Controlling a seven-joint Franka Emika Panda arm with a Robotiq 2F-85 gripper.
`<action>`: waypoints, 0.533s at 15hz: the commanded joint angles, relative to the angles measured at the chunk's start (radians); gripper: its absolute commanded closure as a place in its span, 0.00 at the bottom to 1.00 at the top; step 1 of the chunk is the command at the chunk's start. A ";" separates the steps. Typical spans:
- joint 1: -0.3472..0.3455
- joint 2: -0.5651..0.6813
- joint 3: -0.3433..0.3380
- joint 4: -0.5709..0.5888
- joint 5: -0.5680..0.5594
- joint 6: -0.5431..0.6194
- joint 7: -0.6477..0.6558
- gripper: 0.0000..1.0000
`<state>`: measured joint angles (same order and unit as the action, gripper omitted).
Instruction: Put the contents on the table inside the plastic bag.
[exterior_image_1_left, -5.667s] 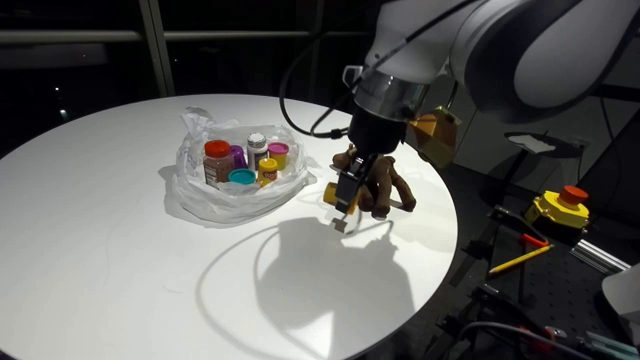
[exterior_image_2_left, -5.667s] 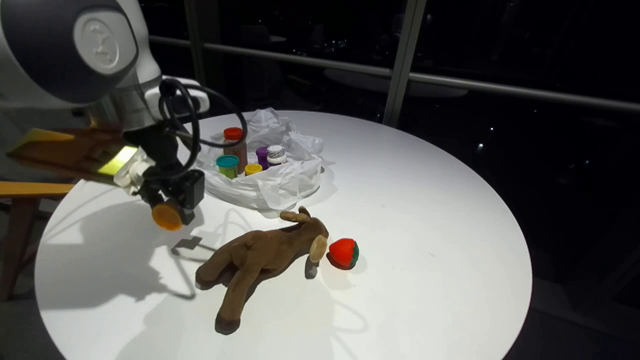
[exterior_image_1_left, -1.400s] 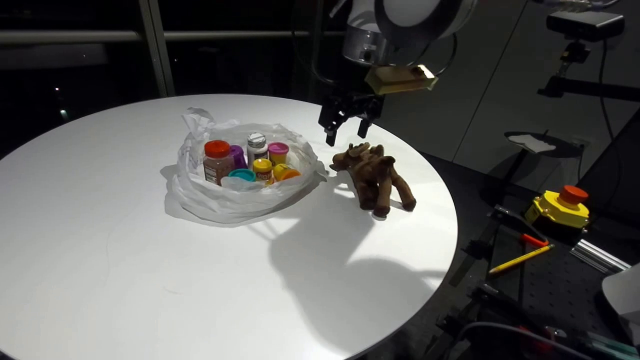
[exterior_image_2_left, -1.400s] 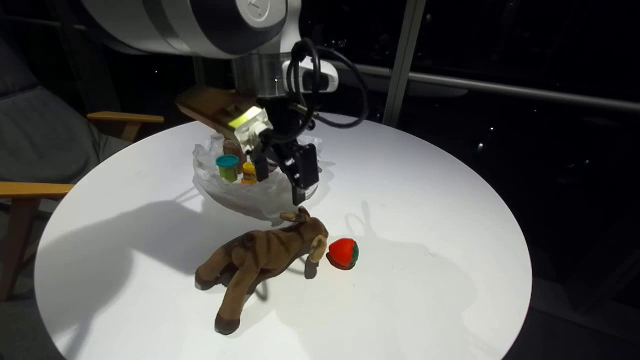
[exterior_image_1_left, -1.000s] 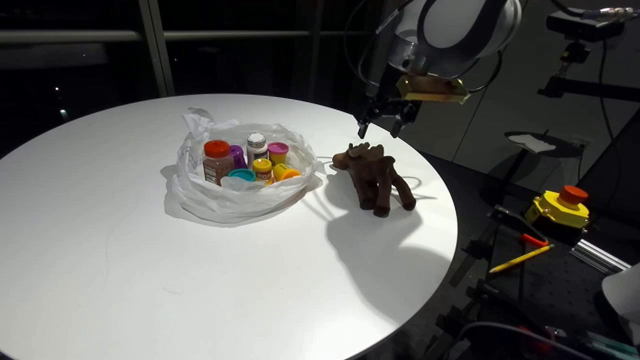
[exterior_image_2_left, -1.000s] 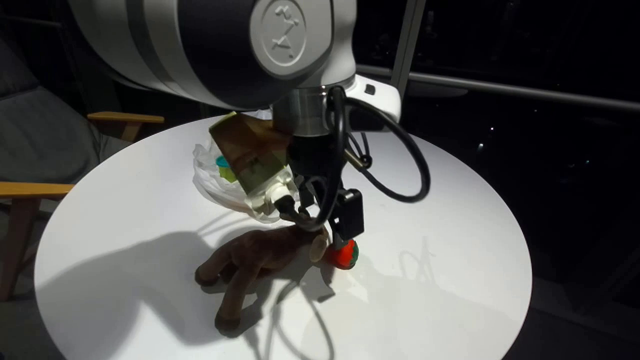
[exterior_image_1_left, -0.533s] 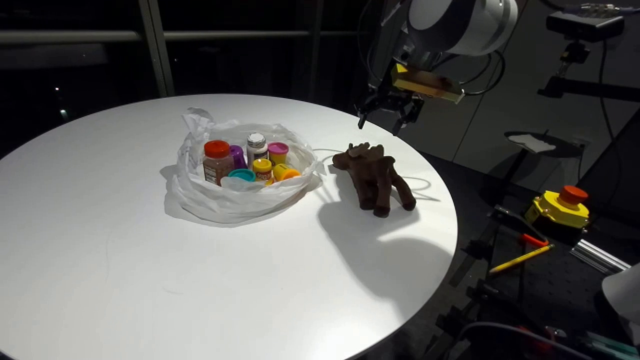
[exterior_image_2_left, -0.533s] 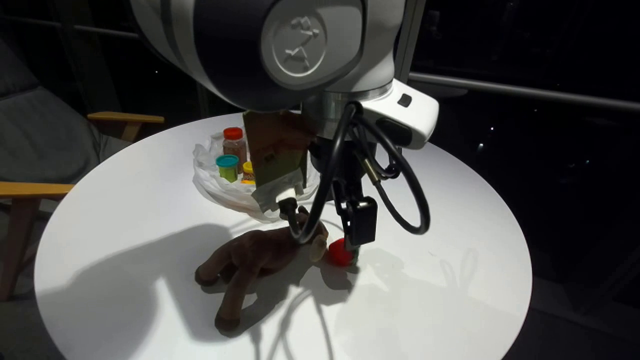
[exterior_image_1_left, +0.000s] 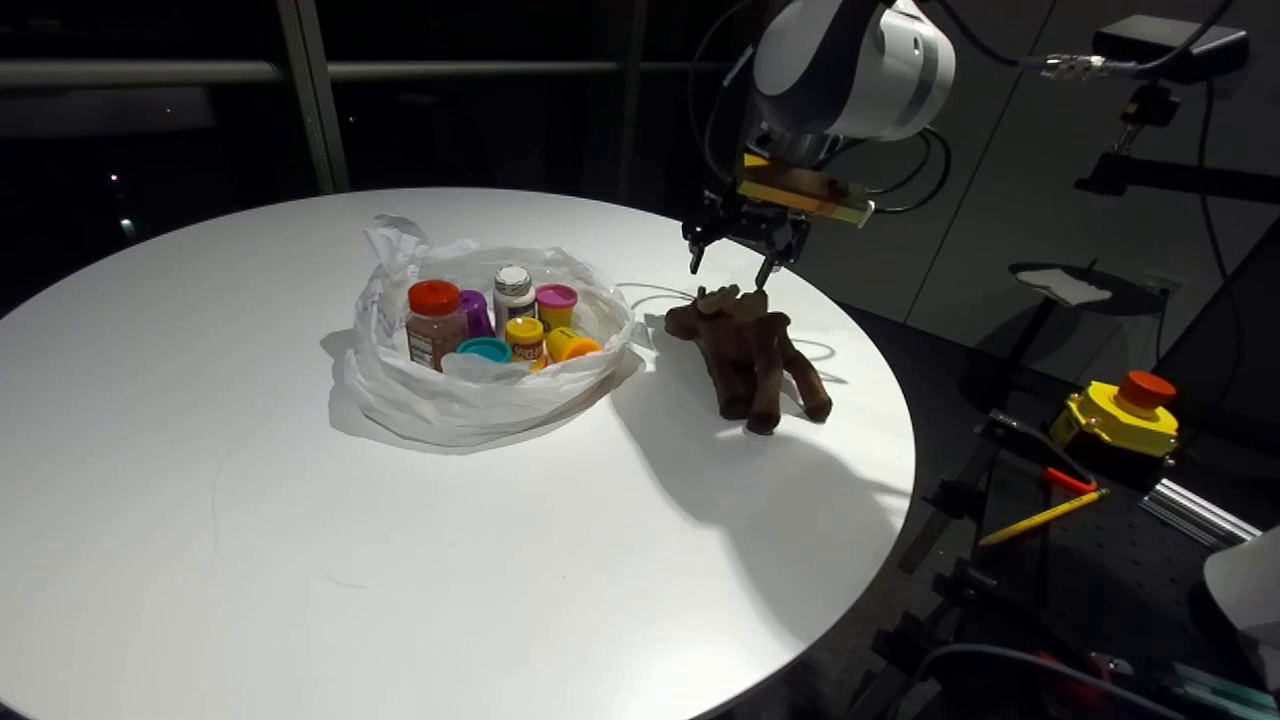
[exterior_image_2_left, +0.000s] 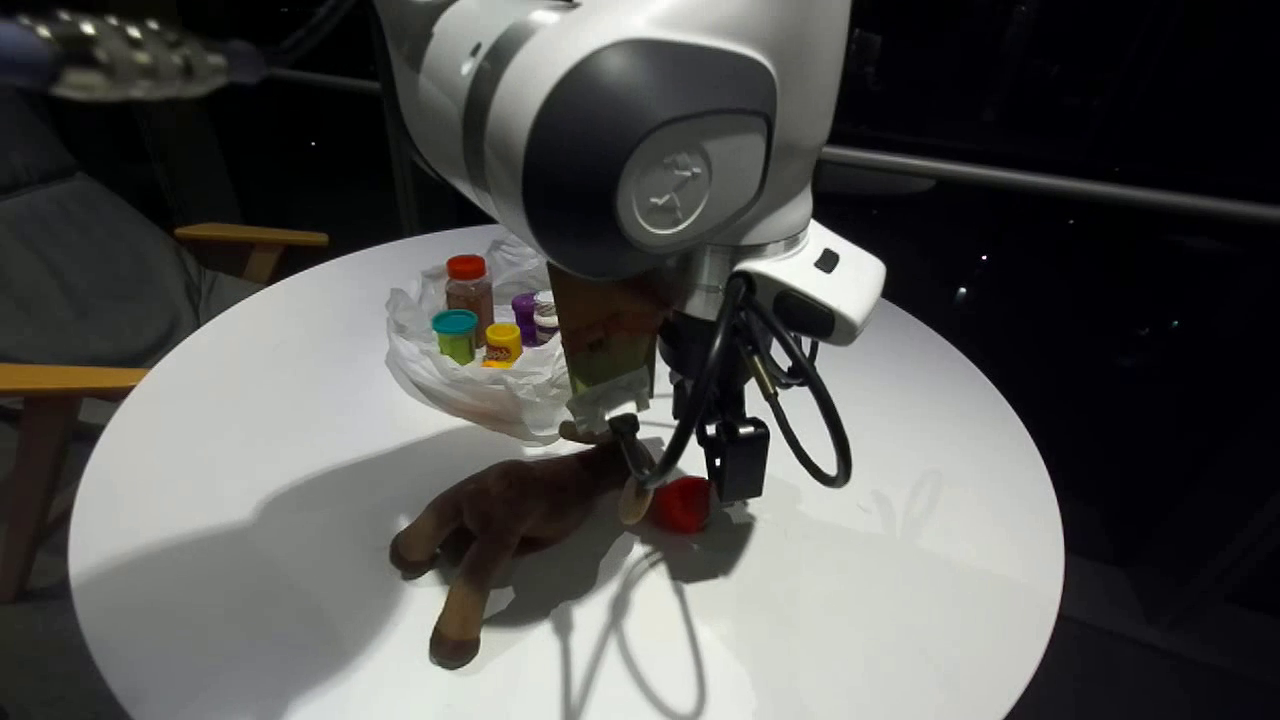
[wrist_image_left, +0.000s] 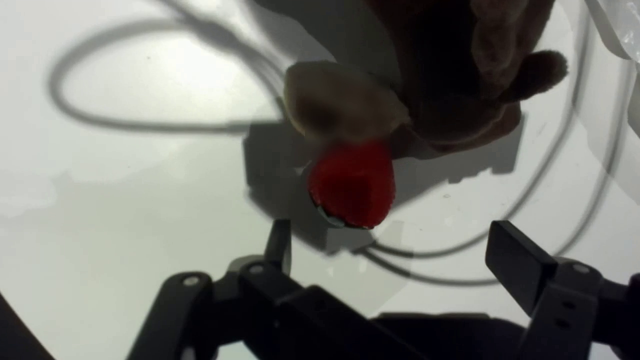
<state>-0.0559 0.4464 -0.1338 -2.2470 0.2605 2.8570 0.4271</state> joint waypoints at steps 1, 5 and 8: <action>-0.003 0.068 -0.008 0.080 0.012 -0.052 0.013 0.00; -0.003 0.111 -0.013 0.117 0.010 -0.099 0.022 0.01; -0.009 0.123 -0.012 0.131 0.016 -0.118 0.023 0.30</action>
<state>-0.0594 0.5555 -0.1431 -2.1547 0.2605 2.7758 0.4417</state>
